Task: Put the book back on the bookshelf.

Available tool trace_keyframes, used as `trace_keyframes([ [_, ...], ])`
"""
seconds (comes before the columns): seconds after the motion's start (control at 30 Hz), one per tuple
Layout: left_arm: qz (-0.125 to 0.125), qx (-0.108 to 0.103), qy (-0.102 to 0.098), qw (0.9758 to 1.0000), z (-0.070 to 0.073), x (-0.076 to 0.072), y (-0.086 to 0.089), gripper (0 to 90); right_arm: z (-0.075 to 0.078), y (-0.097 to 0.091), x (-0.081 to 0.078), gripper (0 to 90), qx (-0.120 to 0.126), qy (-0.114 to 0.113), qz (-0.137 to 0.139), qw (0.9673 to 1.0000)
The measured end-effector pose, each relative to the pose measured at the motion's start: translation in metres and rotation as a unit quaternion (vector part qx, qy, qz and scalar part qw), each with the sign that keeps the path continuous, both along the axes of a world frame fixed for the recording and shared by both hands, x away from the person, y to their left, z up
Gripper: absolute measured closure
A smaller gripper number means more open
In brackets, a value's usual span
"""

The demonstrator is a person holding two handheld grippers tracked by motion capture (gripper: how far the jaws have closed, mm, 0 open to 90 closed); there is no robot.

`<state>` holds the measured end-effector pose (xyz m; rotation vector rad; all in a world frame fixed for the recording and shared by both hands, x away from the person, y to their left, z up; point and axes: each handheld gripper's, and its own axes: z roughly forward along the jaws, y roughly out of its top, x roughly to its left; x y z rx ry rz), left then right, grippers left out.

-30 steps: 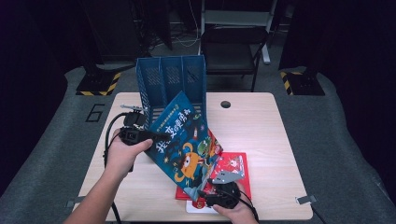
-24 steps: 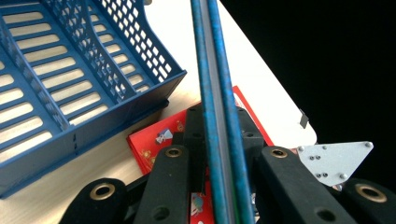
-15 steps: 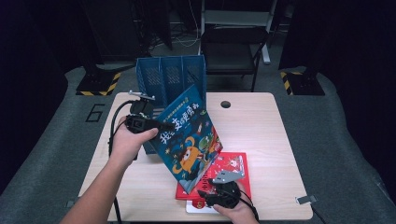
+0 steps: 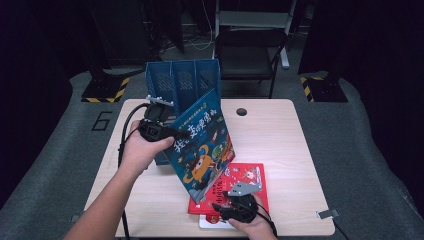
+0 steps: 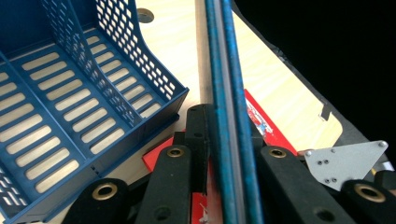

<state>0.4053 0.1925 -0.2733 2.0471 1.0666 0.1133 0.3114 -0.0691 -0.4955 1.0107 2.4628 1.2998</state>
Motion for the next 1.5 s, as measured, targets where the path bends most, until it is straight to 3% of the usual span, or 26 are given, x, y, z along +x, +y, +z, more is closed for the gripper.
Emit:
trace_keyframes([
  [0.17, -0.003, 0.017, -0.012, 0.9998, -0.004, -0.008, 0.004, 74.3, 0.000, -0.001, 0.001, 40.3, -0.003, -0.004, 0.007, 1.0000],
  [0.3, -0.001, 0.022, -0.005, 0.9997, -0.011, -0.009, 0.008, 75.0, -0.001, -0.001, 0.001, 40.3, -0.004, -0.005, 0.007, 1.0000],
  [0.47, 0.005, 0.002, 0.022, 0.9997, -0.021, -0.006, 0.009, 73.9, -0.001, 0.002, 0.000, 40.1, -0.003, -0.007, 0.003, 1.0000],
  [0.67, 0.010, -0.007, 0.024, 0.9996, -0.022, -0.006, 0.007, 73.6, -0.001, 0.001, 0.001, 40.3, -0.003, -0.007, 0.006, 1.0000],
  [0.9, 0.021, -0.031, 0.039, 0.9985, -0.024, -0.005, 0.008, 60.0, -0.001, 0.002, 0.000, 40.5, -0.011, -0.015, 0.013, 0.9997],
  [1.03, 0.012, -0.062, 0.062, 0.9961, -0.025, -0.003, 0.012, 51.1, -0.001, 0.003, -0.001, 40.7, -0.013, -0.019, 0.012, 0.9997],
  [1.27, 0.000, -0.081, 0.061, 0.9949, -0.025, -0.003, 0.012, 38.2, -0.002, 0.003, 0.000, 40.8, -0.012, -0.019, 0.014, 0.9996],
  [1.3, -0.006, -0.082, 0.049, 0.9955, -0.025, -0.004, 0.011, 35.9, -0.002, 0.003, 0.000, 40.8, -0.010, -0.018, 0.011, 0.9997],
  [1.5, -0.013, -0.081, 0.045, 0.9956, -0.023, -0.005, 0.008, 33.2, -0.002, 0.003, 0.000, 40.9, -0.009, -0.017, 0.011, 0.9998],
])
